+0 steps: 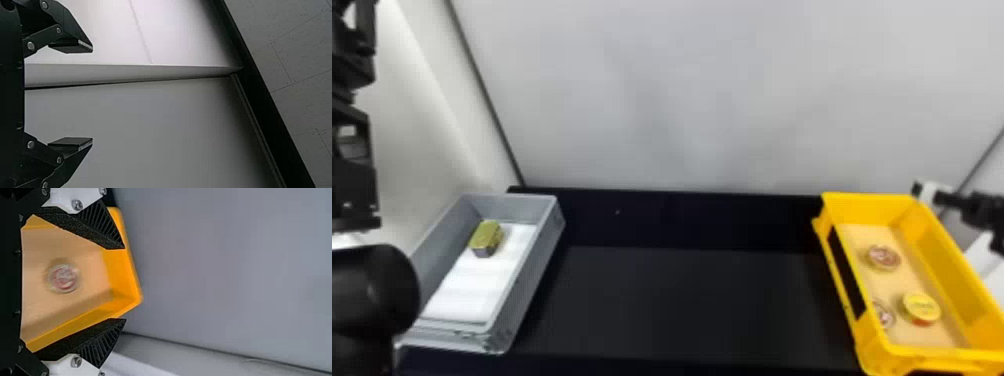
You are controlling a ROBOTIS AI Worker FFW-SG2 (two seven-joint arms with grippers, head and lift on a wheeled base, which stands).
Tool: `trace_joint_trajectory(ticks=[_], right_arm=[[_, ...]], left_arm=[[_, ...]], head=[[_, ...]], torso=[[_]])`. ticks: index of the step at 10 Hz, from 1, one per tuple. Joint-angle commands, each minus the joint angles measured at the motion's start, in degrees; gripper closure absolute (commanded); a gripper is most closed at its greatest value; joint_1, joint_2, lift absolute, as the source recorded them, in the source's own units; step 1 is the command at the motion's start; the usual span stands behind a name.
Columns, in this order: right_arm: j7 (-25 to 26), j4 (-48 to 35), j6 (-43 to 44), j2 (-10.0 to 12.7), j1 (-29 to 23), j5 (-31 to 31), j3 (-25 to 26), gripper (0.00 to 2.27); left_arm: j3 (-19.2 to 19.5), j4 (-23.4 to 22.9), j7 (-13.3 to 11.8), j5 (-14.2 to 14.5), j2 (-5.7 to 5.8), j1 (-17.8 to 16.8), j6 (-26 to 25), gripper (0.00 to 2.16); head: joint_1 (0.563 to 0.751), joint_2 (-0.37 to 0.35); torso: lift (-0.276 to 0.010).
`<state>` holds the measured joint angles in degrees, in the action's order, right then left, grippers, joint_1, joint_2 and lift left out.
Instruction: Pick up the round yellow can and place it in the yellow rectangular box
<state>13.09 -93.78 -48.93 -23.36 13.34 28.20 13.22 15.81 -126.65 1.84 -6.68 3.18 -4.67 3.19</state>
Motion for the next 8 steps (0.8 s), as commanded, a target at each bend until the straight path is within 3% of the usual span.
trace_joint_trajectory(ticks=[1,5,8], right_arm=[[0.2,-9.2,2.2,-0.3,4.7,-2.4,-4.3,0.15],[-1.8,-19.8,6.2,0.2,15.8,-7.7,-13.9,0.10],[-2.7,-23.5,9.0,2.1,20.7,-14.2,-18.4,0.07]], left_arm=[[0.3,0.1,0.0,0.0,0.08,-0.1,-0.2,0.41],[1.0,0.8,0.4,0.2,0.43,-0.7,-0.5,0.41],[1.8,2.4,0.9,1.0,2.19,-2.9,-0.1,0.41]], head=[[0.694,0.054],[0.694,0.054],[0.694,0.054]], torso=[[0.000],[0.000],[0.000]])
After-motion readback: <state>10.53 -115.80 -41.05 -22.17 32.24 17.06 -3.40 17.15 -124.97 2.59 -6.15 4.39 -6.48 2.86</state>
